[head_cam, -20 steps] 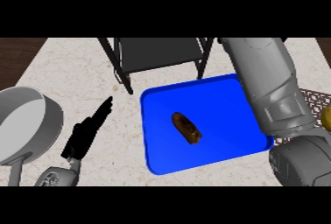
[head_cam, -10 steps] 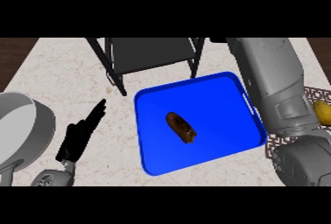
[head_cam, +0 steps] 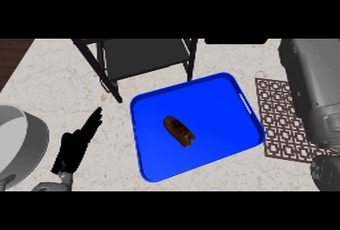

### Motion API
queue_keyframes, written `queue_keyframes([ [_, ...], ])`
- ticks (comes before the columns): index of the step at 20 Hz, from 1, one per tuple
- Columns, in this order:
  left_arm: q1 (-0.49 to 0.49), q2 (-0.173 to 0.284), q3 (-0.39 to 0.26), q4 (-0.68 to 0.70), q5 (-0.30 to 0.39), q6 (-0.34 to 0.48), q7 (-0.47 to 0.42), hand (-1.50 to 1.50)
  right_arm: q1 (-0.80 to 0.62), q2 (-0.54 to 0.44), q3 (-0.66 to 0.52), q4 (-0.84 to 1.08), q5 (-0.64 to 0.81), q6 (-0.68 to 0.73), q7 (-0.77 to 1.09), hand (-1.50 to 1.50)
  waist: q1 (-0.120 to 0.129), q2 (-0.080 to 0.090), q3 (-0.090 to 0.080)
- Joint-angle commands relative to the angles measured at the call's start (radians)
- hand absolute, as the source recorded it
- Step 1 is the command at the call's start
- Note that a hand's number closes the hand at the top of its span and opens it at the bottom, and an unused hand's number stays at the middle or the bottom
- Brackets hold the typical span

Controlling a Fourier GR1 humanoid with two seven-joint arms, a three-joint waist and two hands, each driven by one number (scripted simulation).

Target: Pick the tomato from the tray and place it in the tiered shelf

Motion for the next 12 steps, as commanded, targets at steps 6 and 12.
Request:
queue_keyframes([
  [6,0.017,0.019,0.022,-0.069,0.012,-0.033,0.041,0.0,0.219,-0.101,0.07,-0.216,-0.067,0.239,0.015,-1.5,-0.004,-0.001,0.0],
  [12,-0.001,-0.006,0.031,0.055,-0.027,-0.033,-0.068,0.0,0.325,-0.121,0.128,-0.362,-0.098,0.312,0.114,-1.5,-0.007,0.0,-0.001],
])
